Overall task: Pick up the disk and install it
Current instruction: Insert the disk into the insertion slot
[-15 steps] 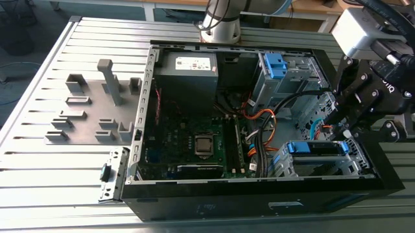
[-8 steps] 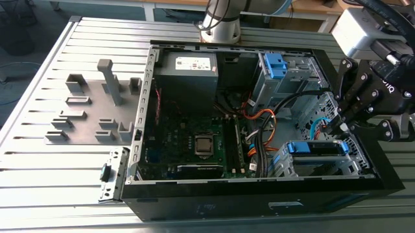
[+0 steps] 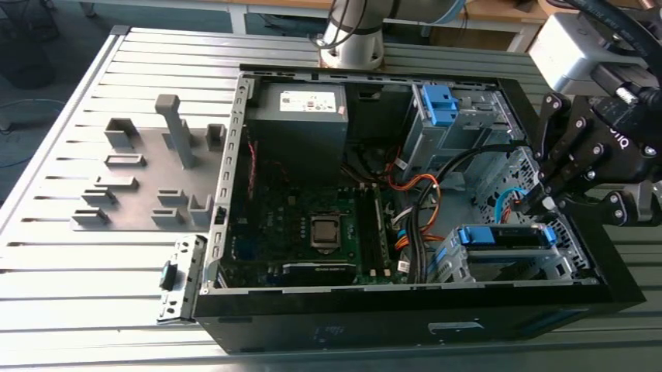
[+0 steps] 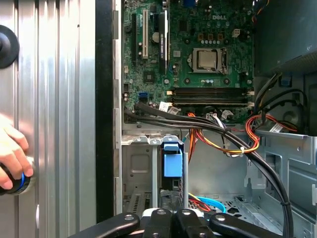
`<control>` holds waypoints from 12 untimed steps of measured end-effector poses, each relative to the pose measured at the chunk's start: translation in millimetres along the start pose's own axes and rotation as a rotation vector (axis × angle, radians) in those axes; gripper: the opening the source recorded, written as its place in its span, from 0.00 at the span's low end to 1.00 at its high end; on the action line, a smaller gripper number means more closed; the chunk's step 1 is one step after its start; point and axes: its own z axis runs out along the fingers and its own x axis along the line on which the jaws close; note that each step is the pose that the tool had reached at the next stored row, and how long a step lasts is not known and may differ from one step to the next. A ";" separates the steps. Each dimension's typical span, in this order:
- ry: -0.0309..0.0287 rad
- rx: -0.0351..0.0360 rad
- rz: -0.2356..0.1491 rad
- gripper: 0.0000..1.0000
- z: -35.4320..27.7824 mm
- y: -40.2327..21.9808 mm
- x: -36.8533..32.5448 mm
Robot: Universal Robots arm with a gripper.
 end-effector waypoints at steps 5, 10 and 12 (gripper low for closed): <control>-0.0005 0.0000 0.000 0.11 1.4 -1.4 0.0; 0.0001 -0.0013 0.000 0.11 7.1 -10.0 0.0; 0.0001 -0.0023 0.000 0.11 10.7 -14.0 0.0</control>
